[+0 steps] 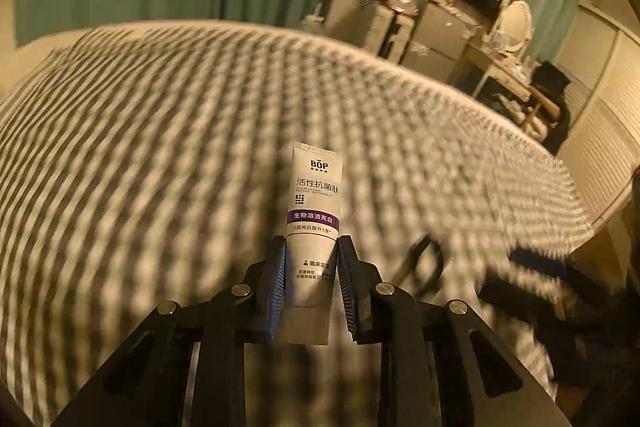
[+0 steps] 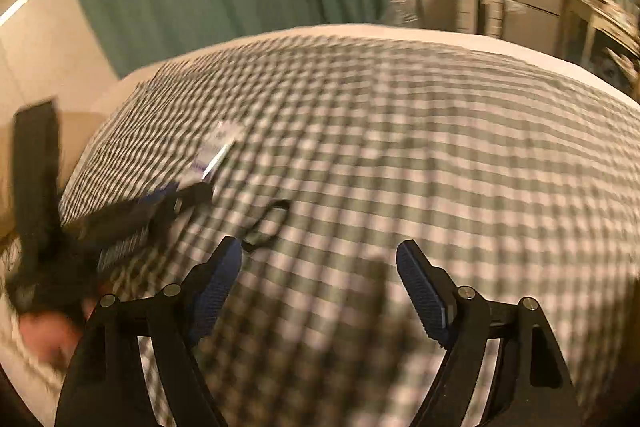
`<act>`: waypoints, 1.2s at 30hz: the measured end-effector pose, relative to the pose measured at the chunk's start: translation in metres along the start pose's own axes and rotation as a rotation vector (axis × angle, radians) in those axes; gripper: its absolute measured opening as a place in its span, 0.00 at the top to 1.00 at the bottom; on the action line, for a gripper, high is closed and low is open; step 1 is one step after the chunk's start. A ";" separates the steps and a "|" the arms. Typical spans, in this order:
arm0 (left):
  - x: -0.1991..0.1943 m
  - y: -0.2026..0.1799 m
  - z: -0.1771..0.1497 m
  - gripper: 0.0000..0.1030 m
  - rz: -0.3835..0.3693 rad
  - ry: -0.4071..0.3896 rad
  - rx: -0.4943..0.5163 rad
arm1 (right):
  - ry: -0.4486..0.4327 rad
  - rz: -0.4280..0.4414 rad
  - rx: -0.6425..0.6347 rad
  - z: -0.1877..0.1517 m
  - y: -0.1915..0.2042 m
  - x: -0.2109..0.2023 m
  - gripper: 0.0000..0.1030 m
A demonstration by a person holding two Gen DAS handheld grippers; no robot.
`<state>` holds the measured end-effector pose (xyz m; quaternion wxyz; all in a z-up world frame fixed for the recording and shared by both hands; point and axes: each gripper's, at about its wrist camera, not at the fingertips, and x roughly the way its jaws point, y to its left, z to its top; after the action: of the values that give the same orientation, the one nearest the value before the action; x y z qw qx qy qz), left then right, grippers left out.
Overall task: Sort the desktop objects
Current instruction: 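Grasp the white BOP tube with the left tool while the right tool grasps the black hair tie, then carry the white tube and hair tie over the cardboard box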
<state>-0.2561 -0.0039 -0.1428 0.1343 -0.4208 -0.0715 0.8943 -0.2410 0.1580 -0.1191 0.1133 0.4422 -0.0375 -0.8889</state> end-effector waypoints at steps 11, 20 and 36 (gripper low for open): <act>-0.032 0.012 -0.031 0.76 -0.002 0.019 -0.003 | 0.047 -0.033 -0.029 -0.009 0.029 0.005 0.97; -0.132 -0.053 -0.057 0.76 -0.115 -0.019 0.017 | -0.146 0.080 0.141 -0.052 -0.010 -0.158 0.96; -0.197 -0.384 -0.053 0.76 -0.589 0.018 0.259 | -0.234 -0.415 0.307 -0.127 -0.224 -0.381 0.94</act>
<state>-0.0265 0.3038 0.0605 0.4404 -0.3692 -0.0744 0.8150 0.0440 0.4692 0.0627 -0.1445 0.3470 -0.0934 -0.9219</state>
